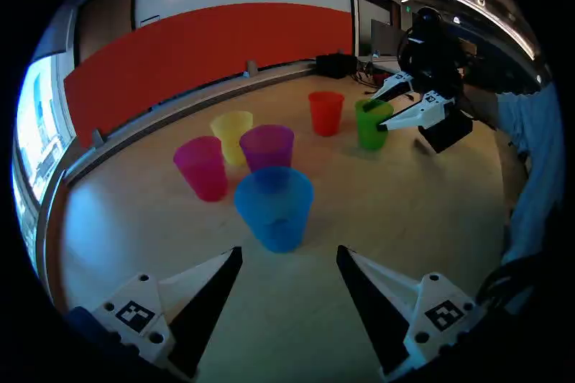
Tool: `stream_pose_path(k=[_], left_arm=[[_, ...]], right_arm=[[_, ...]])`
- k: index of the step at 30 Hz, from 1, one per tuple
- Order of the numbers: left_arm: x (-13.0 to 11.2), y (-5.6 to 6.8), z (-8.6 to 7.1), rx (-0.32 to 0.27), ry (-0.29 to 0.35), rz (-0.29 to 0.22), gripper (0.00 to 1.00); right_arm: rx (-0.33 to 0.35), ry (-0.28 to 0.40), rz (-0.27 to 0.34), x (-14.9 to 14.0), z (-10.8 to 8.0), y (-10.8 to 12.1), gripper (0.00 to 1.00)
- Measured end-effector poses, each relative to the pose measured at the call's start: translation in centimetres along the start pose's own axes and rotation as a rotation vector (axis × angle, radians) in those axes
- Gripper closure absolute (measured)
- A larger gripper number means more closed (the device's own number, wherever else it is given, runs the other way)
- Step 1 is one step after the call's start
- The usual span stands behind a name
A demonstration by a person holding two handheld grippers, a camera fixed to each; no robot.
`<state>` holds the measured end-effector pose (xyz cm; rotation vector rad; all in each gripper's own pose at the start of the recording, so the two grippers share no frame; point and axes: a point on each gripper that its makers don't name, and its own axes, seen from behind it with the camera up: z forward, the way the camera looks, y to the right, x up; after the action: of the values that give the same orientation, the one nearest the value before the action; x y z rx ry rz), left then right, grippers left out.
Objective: Pour water
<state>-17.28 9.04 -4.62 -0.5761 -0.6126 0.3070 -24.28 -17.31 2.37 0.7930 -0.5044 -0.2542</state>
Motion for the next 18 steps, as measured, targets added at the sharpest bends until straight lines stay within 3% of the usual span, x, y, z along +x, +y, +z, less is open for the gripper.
stream_pose_path(k=[12,18], left_arm=[[-0.27,0.31,-0.24,-0.003,0.001,-0.007,0.02],[-0.01,0.42,-0.38,-0.004,0.007,-0.008,0.02]], right_arm=[[-0.011,-0.001,0.002,-0.61,-0.14,-0.12,0.08],[-0.032,-0.003,0.003,-0.74,-0.31,0.31,0.01]])
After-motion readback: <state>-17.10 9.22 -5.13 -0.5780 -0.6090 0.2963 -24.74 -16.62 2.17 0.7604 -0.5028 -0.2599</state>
